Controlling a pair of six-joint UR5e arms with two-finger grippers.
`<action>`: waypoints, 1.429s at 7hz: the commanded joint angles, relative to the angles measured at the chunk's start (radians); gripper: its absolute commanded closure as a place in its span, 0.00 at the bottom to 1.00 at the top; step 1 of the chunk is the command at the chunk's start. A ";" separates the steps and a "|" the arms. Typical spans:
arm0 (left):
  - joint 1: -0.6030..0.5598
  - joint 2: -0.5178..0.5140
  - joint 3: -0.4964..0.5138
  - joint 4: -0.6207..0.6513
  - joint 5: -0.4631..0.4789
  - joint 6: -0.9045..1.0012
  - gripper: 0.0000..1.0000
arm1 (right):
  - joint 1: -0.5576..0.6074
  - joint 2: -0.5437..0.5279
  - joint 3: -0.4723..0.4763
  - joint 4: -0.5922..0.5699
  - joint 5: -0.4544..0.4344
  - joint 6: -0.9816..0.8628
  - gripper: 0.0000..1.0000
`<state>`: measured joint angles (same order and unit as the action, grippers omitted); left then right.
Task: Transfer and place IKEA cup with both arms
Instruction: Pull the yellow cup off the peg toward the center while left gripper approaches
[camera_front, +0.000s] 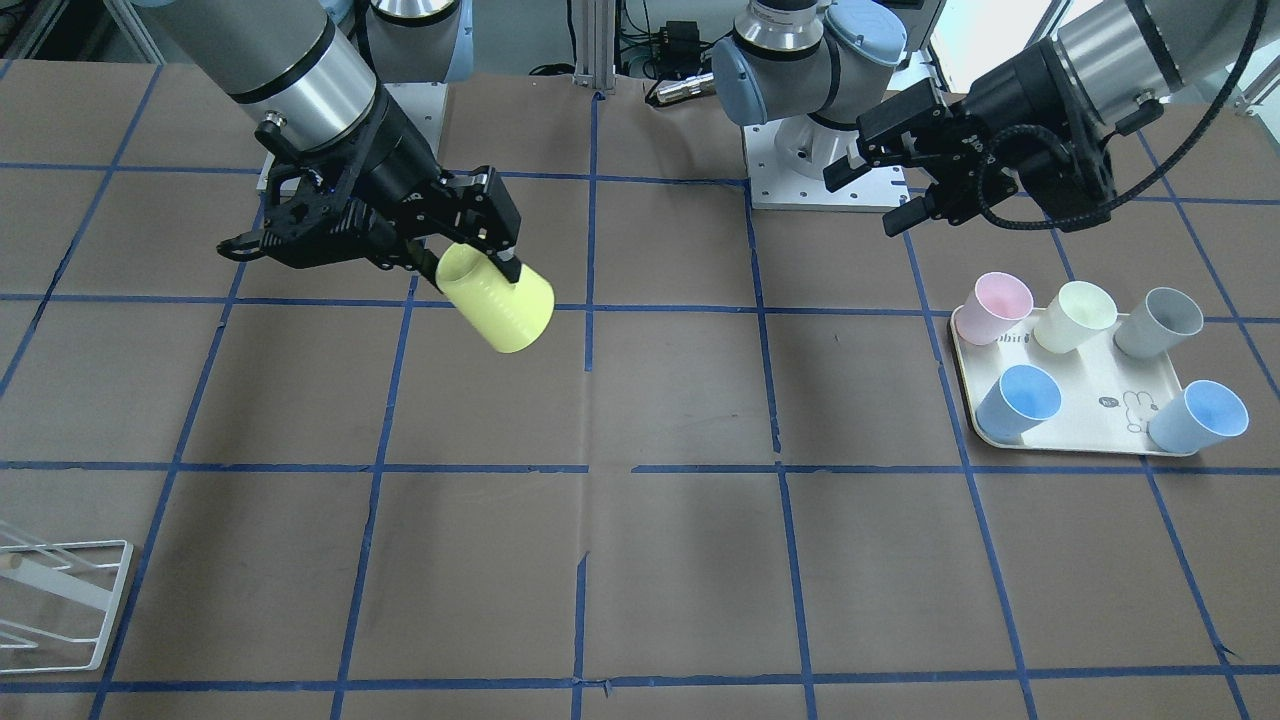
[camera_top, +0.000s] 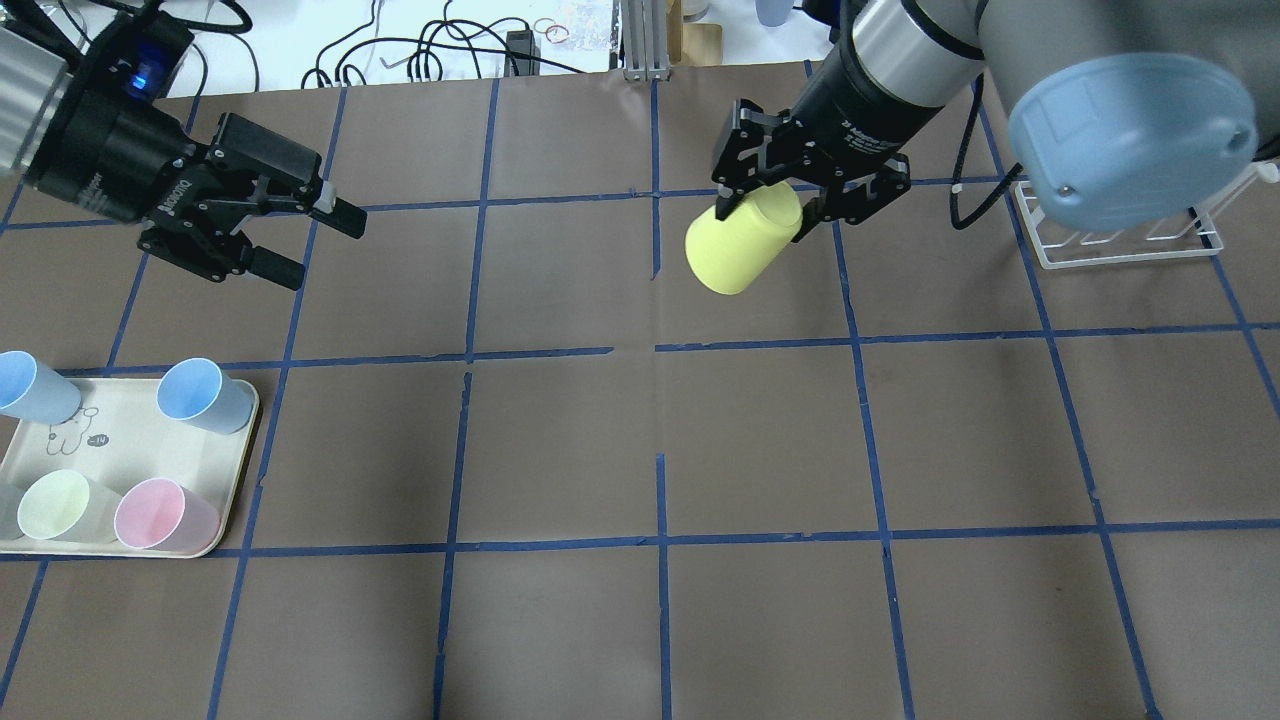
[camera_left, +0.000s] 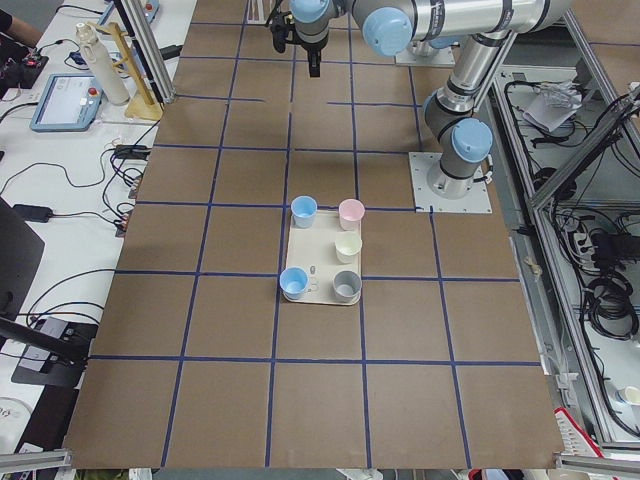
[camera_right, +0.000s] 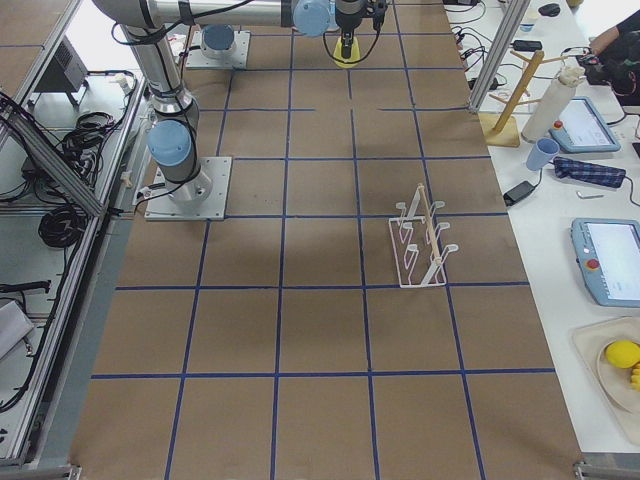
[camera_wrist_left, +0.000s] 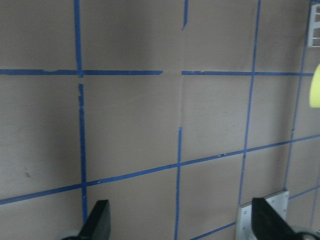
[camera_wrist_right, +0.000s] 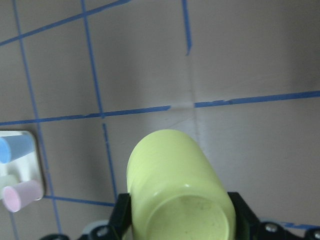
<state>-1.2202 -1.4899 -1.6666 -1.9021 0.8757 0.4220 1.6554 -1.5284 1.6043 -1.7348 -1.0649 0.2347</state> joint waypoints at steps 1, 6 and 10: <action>0.053 -0.001 -0.185 0.000 -0.255 0.099 0.00 | -0.032 0.004 0.017 0.001 0.374 0.084 1.00; -0.063 -0.047 -0.337 -0.005 -0.699 0.092 0.00 | -0.112 0.007 0.243 0.004 0.954 0.041 1.00; -0.084 -0.043 -0.337 -0.012 -0.756 0.092 0.00 | -0.109 0.034 0.246 0.003 0.973 0.040 1.00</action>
<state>-1.3011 -1.5351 -2.0033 -1.9140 0.1422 0.5149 1.5455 -1.5084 1.8491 -1.7320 -0.0952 0.2734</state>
